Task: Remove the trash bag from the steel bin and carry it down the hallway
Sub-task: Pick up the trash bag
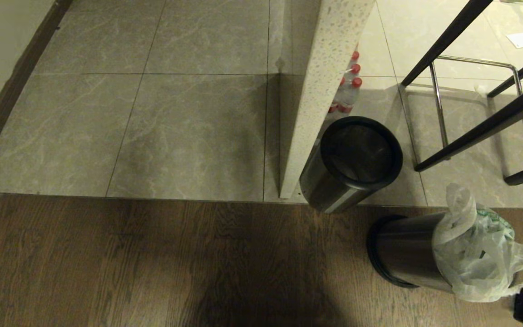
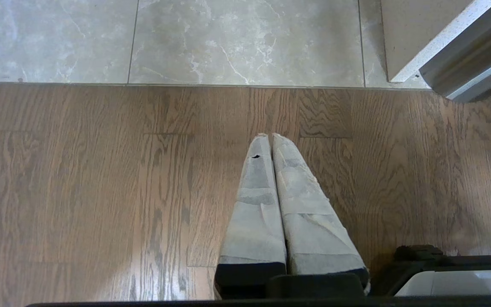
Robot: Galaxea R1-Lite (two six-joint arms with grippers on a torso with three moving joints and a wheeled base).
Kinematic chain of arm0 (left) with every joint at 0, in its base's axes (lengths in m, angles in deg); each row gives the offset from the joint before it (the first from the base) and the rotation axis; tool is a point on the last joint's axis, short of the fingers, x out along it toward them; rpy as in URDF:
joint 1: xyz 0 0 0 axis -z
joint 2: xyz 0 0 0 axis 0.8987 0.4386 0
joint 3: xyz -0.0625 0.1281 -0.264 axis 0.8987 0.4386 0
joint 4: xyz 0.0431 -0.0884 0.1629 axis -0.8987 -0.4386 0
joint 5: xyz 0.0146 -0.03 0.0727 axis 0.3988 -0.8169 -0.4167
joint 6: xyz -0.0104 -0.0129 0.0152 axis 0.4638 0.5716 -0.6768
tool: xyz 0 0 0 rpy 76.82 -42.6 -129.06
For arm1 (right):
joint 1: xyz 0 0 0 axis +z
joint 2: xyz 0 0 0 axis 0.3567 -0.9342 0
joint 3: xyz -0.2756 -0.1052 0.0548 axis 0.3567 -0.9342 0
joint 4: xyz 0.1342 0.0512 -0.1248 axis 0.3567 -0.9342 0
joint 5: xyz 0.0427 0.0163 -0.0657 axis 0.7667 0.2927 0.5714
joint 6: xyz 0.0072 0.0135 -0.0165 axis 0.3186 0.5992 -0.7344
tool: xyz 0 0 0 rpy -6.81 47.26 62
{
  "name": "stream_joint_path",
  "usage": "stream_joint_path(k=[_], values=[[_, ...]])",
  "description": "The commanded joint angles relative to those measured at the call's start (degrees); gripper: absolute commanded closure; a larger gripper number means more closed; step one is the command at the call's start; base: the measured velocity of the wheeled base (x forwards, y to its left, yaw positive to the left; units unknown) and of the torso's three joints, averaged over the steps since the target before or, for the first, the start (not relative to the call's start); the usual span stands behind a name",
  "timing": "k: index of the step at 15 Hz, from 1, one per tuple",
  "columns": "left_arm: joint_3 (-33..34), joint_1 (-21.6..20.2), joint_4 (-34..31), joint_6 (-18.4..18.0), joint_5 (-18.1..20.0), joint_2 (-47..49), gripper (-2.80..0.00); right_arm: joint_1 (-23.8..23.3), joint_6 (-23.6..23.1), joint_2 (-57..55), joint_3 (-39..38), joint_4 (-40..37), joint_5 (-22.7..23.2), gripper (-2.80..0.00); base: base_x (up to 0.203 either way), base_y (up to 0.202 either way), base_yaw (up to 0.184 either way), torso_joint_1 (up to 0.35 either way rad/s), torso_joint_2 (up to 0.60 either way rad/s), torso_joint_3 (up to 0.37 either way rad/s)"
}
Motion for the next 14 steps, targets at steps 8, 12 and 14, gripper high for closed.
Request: stream_joint_path(k=[8,12,14], values=[[0.09,-0.03,0.0,0.02,-0.02,-0.09,0.0,-5.61,4.35,-6.9,0.0,15.56,8.26,-2.8,0.0,0.0,0.0,0.0,0.0,0.0],[0.09,-0.03,0.0,0.02,-0.02,-0.09,0.0,-8.44,4.27,-9.13,0.46,17.49,11.25,-2.8,0.0,0.0,0.0,0.0,0.0,0.0],[0.09,-0.03,0.0,0.02,-0.02,-0.09,0.0,-9.06,4.09,-9.75,0.2,17.32,12.48,-2.8,0.0,0.0,0.0,0.0,0.0,0.0]])
